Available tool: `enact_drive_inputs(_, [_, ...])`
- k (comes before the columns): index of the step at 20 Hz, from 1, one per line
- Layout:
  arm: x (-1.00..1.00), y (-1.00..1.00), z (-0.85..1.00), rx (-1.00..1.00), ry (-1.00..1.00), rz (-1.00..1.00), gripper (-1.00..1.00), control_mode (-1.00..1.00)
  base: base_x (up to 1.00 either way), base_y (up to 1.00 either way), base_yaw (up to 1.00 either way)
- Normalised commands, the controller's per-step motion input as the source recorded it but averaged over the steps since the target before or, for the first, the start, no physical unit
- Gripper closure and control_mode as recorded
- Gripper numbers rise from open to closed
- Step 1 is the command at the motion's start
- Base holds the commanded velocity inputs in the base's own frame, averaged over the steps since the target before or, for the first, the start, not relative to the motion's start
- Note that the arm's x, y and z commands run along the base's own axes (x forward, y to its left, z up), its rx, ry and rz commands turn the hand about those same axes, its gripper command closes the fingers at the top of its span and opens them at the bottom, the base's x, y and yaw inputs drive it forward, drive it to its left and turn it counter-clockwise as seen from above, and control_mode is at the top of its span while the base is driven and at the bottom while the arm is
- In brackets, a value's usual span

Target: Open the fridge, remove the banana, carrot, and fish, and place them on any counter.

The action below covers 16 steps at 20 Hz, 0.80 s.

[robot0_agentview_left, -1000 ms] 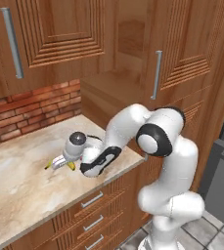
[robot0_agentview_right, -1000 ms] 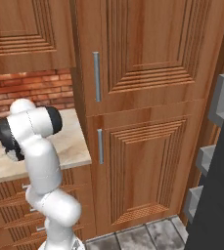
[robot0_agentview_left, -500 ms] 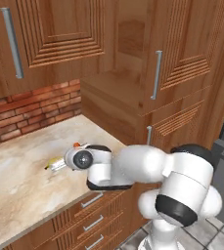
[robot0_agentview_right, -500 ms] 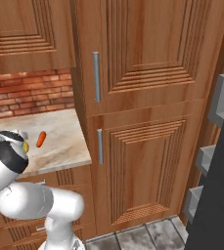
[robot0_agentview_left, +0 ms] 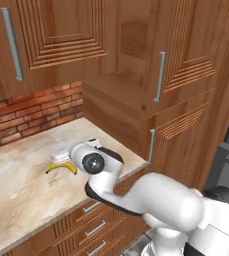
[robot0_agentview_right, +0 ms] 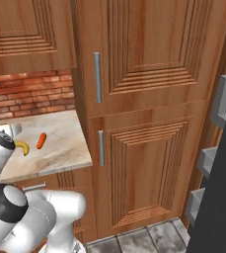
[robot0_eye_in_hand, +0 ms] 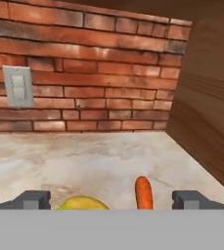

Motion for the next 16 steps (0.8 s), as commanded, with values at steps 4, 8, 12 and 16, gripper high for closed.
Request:
enact_drive_inputs(4, [-0.52, -0.48, 1.00, -0.01, 0.02, -0.02, -1.00, -1.00, 0.00, 0.00, 0.00])
enact_drive_inputs(8, [-0.76, -0.83, 0.96, -0.06, 0.08, -0.03, -1.00, -1.00, 0.00, 0.00, 0.00])
enact_drive_inputs(12, [-0.95, -0.89, 0.54, -0.11, 0.16, -0.04, -1.00, -1.00, 0.00, 0.00, 0.00])
enact_drive_inputs(16, [-0.70, -0.79, 0.11, -0.12, 0.29, -0.09, -1.00, -1.00, 0.00, 0.00, 0.00])
